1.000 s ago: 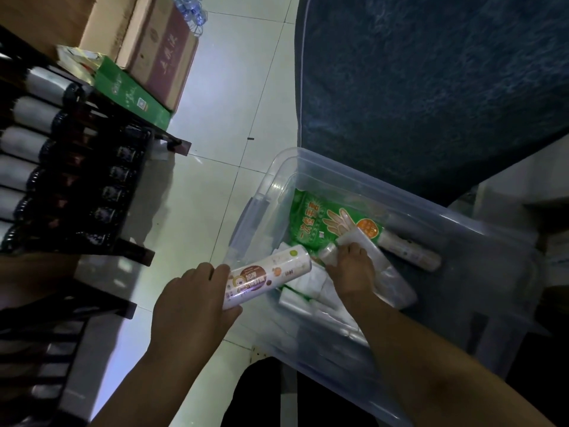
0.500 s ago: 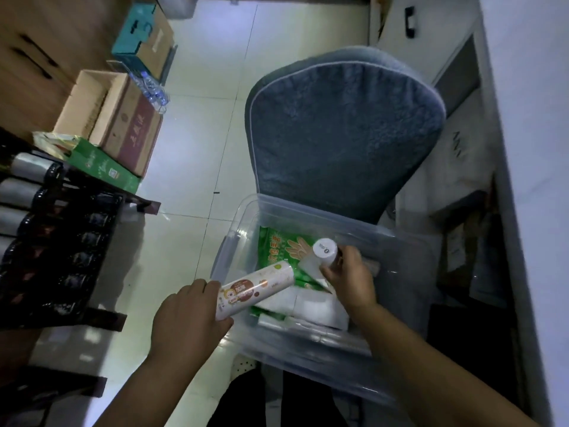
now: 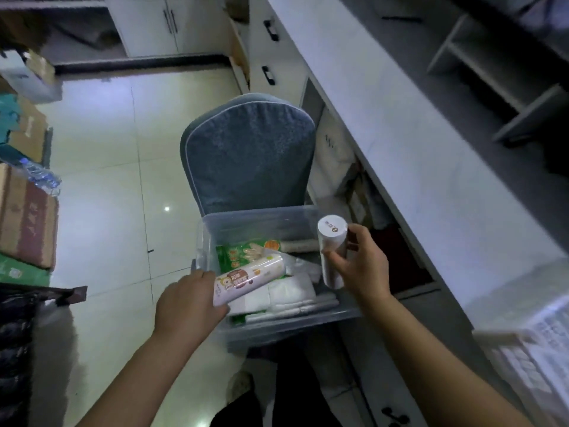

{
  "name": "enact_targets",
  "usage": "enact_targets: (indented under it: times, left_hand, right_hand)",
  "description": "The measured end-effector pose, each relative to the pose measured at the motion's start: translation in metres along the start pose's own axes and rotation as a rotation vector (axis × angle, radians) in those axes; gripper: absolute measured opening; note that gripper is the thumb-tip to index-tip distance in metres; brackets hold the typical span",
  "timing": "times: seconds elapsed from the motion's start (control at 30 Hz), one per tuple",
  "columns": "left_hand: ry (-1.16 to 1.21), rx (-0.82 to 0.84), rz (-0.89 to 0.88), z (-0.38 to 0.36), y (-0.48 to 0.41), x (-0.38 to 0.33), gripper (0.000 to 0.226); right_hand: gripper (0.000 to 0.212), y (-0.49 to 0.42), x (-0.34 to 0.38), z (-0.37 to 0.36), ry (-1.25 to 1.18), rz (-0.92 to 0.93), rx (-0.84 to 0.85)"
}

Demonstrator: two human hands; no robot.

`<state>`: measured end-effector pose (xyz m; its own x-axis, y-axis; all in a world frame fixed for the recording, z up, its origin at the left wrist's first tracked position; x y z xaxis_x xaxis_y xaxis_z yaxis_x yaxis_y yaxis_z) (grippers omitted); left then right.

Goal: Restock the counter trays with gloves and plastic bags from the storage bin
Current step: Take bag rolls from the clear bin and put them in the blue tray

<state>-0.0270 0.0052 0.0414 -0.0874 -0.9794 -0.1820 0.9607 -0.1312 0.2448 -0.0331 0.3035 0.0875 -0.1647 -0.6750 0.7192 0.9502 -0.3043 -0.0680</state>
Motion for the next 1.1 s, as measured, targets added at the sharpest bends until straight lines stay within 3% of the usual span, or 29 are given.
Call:
enact_targets:
  times: [0.23,0.4,0.63,0.9,1.0,1.1]
  left_hand:
    - [0.099,-0.016,-0.227,0.007,0.018,-0.063,0.049]
    - [0.235,-0.035,-0.502,0.022,0.047,-0.163,0.041]
    - [0.340,0.072,-0.770,0.031,0.111,-0.292,0.033]
    - [0.345,0.006,-0.980,0.022,0.212,-0.422,0.053]
    - [0.319,-0.062,-0.999,0.017,0.241,-0.461,0.054]
    - [0.313,-0.137,-0.972,0.012,0.257,-0.494,0.052]
  right_hand:
    - [0.045,0.095,0.000,0.101,-0.090,-0.073,-0.299]
    - [0.044,0.165,-0.011,0.190,-0.037,-0.081,-0.512]
    - [0.046,0.272,-0.028,0.309,-0.035,-0.081,-0.886]
    - [0.039,0.394,-0.100,0.440,-0.148,-0.116,-1.259]
    - [0.042,0.417,-0.132,0.480,-0.088,-0.145,-1.218]
    - [0.046,0.416,-0.175,0.497,0.063,-0.236,-0.975]
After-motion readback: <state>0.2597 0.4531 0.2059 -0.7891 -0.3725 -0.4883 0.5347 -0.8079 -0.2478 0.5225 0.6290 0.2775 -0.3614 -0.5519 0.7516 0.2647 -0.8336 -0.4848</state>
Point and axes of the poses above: each hand's wrist, its own y-axis away from the middle knuckle, its own z-axis out of the back of the hand, x = y × z, the point moved 9 cm from there along -y, towards the middle knuckle
